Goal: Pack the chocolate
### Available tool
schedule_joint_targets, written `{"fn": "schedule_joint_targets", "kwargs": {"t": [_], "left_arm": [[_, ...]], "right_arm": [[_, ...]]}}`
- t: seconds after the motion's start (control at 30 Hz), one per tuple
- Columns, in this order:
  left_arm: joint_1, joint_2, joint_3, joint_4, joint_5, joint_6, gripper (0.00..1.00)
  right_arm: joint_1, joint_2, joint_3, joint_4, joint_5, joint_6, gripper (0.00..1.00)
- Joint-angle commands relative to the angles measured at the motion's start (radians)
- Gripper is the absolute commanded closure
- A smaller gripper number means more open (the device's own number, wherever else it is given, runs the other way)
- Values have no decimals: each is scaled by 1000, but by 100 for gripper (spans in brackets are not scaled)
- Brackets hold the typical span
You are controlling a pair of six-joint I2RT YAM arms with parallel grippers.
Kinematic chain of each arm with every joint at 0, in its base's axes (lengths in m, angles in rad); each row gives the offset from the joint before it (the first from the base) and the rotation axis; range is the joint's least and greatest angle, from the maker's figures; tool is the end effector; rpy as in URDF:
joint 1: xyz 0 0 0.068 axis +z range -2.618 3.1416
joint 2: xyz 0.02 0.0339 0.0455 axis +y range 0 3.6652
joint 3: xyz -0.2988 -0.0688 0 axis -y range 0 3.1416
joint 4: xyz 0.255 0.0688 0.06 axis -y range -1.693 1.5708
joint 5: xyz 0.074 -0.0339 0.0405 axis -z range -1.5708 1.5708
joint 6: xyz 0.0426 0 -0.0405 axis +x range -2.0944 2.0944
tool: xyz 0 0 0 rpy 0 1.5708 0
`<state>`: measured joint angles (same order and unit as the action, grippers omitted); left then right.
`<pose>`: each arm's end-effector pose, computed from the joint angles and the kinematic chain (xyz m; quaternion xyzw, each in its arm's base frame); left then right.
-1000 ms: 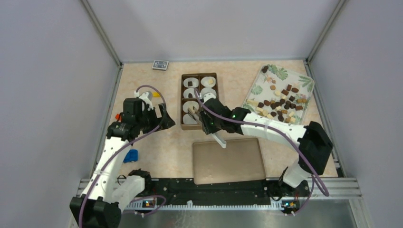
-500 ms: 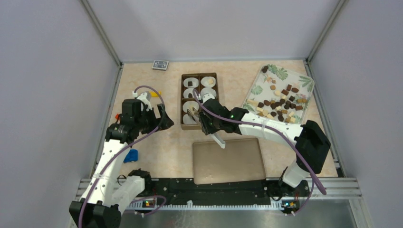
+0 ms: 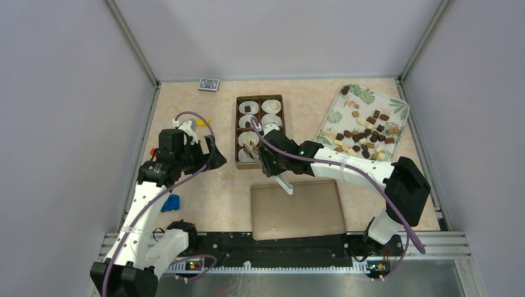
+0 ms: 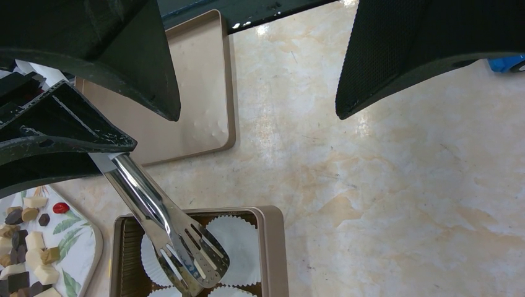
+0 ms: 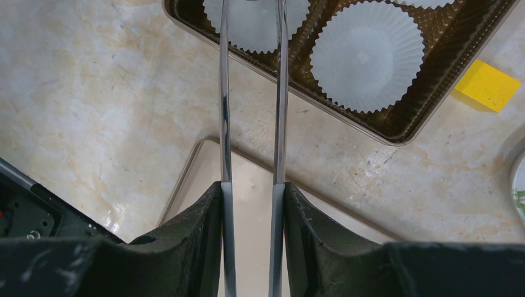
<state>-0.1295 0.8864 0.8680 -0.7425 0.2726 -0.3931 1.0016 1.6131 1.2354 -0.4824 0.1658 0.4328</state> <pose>0.1676 -0.0334 0.3210 -0.0666 0.9097 -0.2215 0.3448 0.2040 0.3057 0.2858 -0.2345 0.9049 0.1694 0.3123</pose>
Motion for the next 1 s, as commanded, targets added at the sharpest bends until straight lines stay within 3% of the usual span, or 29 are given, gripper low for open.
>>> {"fn": "schedule_joint_targets", "kwargs": {"t": [0.0,0.97], "left_arm": [[4,-11,6,19,13,11,1],[4,-9,-5,25,16,19,1]], "right_arm": [[17,1,-7,42,21,17,75],[38,3,-45,55,38,38,68]]}}
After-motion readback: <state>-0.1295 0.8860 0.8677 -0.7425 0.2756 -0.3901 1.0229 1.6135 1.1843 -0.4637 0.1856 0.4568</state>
